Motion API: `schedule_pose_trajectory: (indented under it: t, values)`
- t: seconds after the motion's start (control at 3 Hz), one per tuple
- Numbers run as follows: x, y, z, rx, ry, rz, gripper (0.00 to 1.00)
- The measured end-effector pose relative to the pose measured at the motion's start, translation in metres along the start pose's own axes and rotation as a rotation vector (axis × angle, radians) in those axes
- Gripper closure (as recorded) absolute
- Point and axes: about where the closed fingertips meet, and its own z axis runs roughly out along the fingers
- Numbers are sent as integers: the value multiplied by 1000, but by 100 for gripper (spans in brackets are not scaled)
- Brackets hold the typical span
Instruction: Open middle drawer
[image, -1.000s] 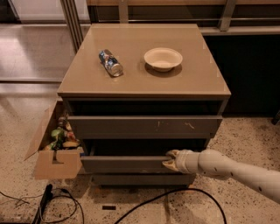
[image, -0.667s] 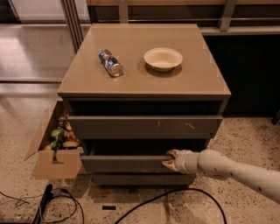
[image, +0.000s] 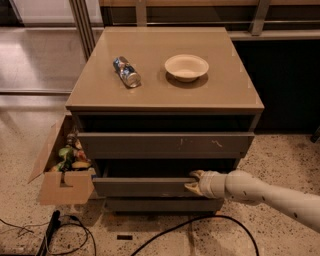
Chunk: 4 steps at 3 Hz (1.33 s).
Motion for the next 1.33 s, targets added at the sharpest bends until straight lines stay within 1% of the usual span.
schedule_pose_trajectory:
  t: [0.33, 0.67, 1.0, 1.33]
  values:
    - [15, 12, -17, -17, 12, -4, 96]
    - [11, 11, -20, -17, 12, -4, 100]
    - [14, 18, -27, -20, 9, -3, 97]
    - [14, 18, -27, -20, 9, -3, 74]
